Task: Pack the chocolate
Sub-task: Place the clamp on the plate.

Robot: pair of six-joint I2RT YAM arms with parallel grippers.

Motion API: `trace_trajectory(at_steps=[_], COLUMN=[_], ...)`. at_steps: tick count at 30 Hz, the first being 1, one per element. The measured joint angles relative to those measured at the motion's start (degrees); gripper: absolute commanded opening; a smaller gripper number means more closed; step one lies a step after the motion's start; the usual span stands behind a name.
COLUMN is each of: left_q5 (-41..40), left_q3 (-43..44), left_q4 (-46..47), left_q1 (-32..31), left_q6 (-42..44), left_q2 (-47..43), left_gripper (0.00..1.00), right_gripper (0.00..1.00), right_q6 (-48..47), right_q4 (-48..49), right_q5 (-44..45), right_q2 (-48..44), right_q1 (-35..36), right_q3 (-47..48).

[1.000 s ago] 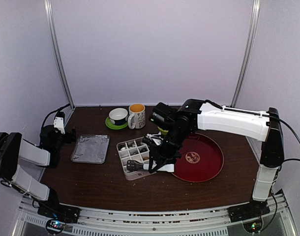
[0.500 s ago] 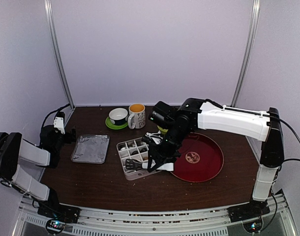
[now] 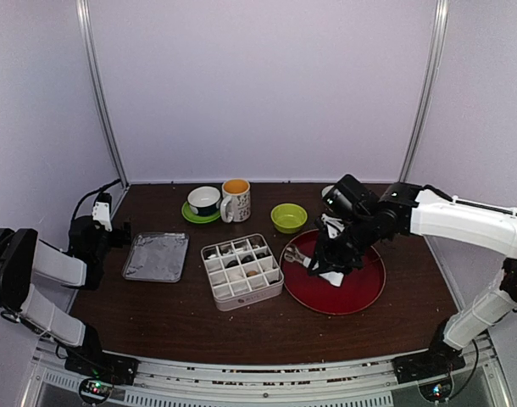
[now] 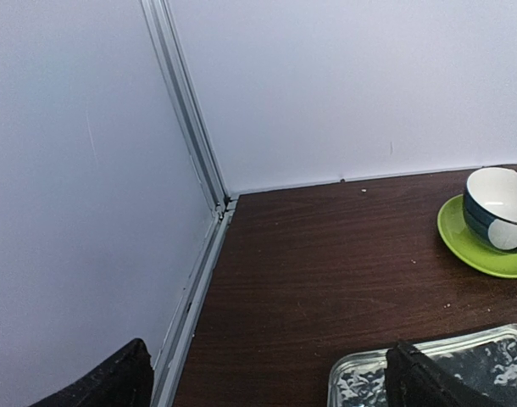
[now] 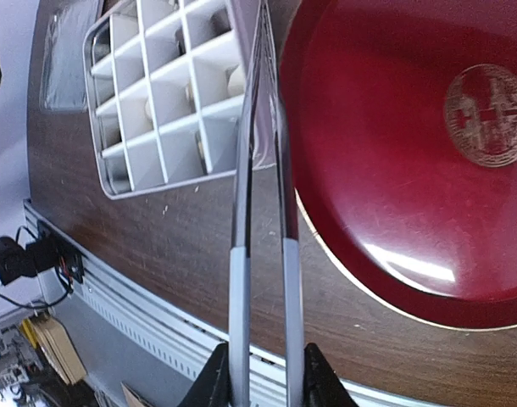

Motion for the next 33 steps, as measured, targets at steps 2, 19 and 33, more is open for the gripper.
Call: trace_trajectory(at_steps=[2, 19, 33], left_q5=[0.0, 0.0, 0.0], left_q3=[0.0, 0.0, 0.0], left_q4=[0.0, 0.0, 0.0], left_q1=[0.0, 0.0, 0.0], left_q6=[0.0, 0.0, 0.0], left_q2=[0.0, 0.0, 0.0], left_gripper=[0.98, 0.98, 0.98], right_gripper=[0.26, 0.32, 0.41], right_q6=[2.0, -3.7, -17.7], right_q4=[1.1, -2.2, 3.6], right_q5=[2.9, 14.3, 18.1], right_q2=[-3.6, -0.1, 4.5], right_q1=[-1.2, -6.9, -10.3], right_q3=[-2.4, -7.7, -11.6])
